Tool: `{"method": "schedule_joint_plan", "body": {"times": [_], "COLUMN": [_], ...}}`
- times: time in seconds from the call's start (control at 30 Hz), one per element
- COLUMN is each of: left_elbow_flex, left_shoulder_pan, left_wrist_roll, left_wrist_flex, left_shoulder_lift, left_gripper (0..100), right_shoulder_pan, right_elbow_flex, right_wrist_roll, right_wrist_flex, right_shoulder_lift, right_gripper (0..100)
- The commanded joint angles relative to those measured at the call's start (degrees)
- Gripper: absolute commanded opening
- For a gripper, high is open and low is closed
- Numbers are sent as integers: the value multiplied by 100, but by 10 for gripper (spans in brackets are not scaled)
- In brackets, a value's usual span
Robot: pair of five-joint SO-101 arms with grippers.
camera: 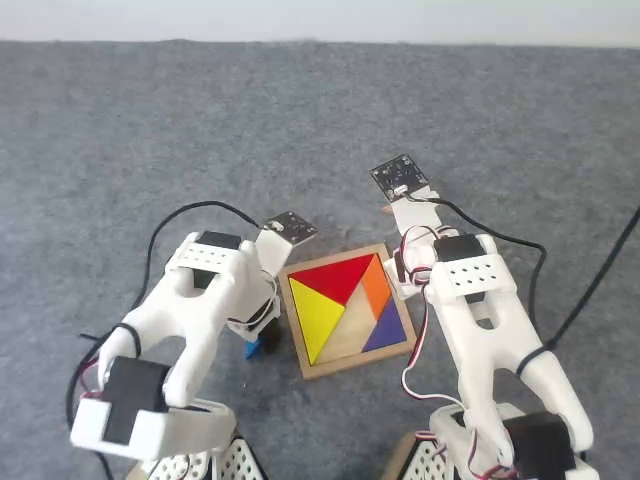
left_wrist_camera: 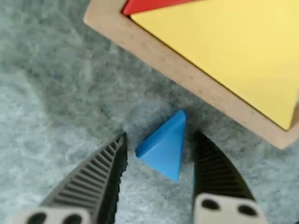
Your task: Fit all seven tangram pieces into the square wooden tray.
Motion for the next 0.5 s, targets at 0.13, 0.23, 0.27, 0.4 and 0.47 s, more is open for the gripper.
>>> {"method": "schedule_joint_plan", "body": {"times": [0.13,0.23,0.27,0.4,0.47], "left_elbow_flex": [-145,-84,-66,-57,-57], "left_shoulder_pan": [62,62,62,70,70], "left_wrist_roll": [88,88,88,88,88], "left_wrist_flex": [-26,-53,-53,-53,-53], "left_shoulder_lift": [123,88,70,62,62], "left_gripper": [139,111,100,86,86], "right_shoulder_pan": [84,84,84,84,84], "right_elbow_flex": [-44,-44,-44,-44,-44], "right_wrist_roll": [62,62,62,62,62], "right_wrist_flex": [31,31,31,31,31], "right_shoulder_lift": [-75,-75,-75,-75,-75], "right_gripper": [7,7,7,7,7]}}
